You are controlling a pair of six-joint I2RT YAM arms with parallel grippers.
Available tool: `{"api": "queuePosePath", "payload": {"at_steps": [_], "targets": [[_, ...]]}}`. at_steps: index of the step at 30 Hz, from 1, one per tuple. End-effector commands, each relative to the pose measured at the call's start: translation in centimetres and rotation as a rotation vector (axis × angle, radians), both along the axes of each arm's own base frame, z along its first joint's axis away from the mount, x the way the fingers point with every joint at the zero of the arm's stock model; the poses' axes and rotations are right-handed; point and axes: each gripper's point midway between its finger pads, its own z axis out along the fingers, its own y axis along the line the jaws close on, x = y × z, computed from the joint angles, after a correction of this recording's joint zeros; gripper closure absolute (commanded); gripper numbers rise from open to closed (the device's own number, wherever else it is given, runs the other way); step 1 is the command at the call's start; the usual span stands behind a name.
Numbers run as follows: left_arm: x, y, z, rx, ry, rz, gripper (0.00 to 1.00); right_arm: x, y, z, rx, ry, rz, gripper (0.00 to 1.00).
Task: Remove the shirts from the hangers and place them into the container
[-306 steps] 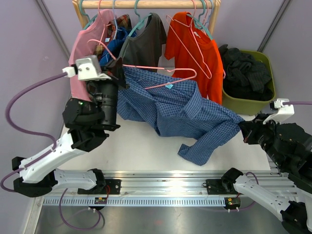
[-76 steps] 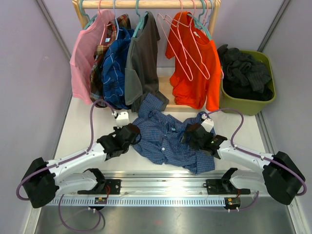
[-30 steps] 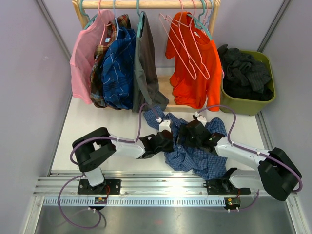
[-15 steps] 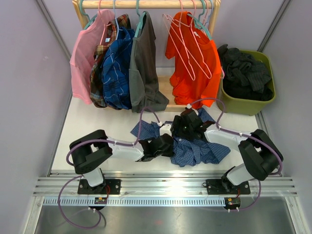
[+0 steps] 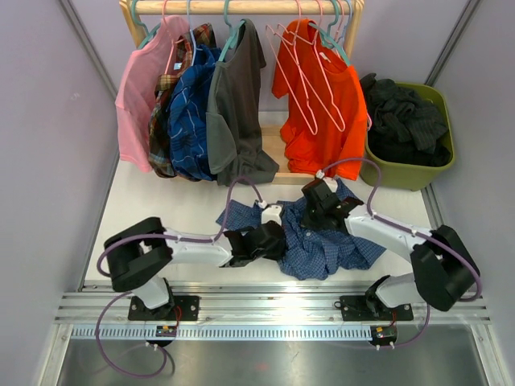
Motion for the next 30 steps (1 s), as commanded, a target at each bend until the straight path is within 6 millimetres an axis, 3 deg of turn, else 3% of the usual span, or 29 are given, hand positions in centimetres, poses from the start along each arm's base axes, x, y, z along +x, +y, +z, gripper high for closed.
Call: {"api": "queuePosePath", "payload": {"at_steps": [1, 3, 5, 8, 12, 14, 17, 19, 21, 22, 23, 25, 26, 28, 30], "targets": [[1.2, 0.7, 5.1, -0.031, -0.113, 0.024, 1.0, 1.3, -2.3, 5.0, -0.091, -0.14, -0.042, 1.0], [2.1, 1.8, 7.9, -0.045, -0.189, 0.055, 1.0, 1.6, -3.2, 6.5, -0.118, -0.19, -0.04, 1.0], [2.7, 2.6, 9.0, -0.028, -0.22, 0.073, 1.0, 1.1, -2.1, 8.3, -0.061, -0.234, 0.054, 1.0], [3.1, 2.7, 9.7, -0.022, -0.235, 0.066, 1.0, -0.2, -0.4, 10.1, 0.045, -0.248, 0.161, 1.0], [3.3, 3.6, 9.9, 0.023, -0.238, 0.076, 1.0, -1.4, -0.6, 12.1, 0.105, -0.277, 0.17, 1.0], [3.5, 5.2, 11.5, 0.049, -0.274, 0.101, 1.0, -2.0, -1.5, 13.0, 0.092, -0.297, 0.159, 1.0], [4.1, 8.1, 16.1, 0.034, -0.367, 0.178, 1.0, -2.2, -4.1, 16.8, 0.067, -0.411, 0.09, 1.0], [4.3, 10.8, 19.2, 0.056, -0.426, 0.231, 0.99, -2.3, -7.2, 20.1, 0.011, -0.506, -0.005, 1.0], [3.7, 13.7, 22.9, 0.023, -0.471, 0.268, 0.88, -2.5, -9.6, 22.2, -0.053, -0.559, -0.063, 1.0], [3.7, 14.7, 25.6, -0.023, -0.502, 0.3, 0.73, -2.6, -11.6, 23.7, -0.117, -0.577, -0.129, 1.0], [3.1, 16.4, 27.6, -0.066, -0.524, 0.315, 0.66, -2.8, -12.6, 24.3, -0.159, -0.582, -0.154, 1.0], [2.5, 17.8, 30.4, -0.13, -0.555, 0.325, 0.53, -3.1, -14.8, 25.9, -0.233, -0.588, -0.223, 1.0], [2.2, 18.5, 31.2, -0.154, -0.57, 0.33, 0.41, -3.0, -16.5, 26.7, -0.293, -0.61, -0.294, 1.0], [1.6, 19.7, 32.5, -0.203, -0.583, 0.337, 0.31, -3.1, -18.6, 28.7, -0.354, -0.655, -0.386, 1.0], [1.3, 20.1, 32.3, -0.2, -0.575, 0.339, 0.2, -3.1, -19.4, 30.0, -0.369, -0.687, -0.429, 1.0]]}}
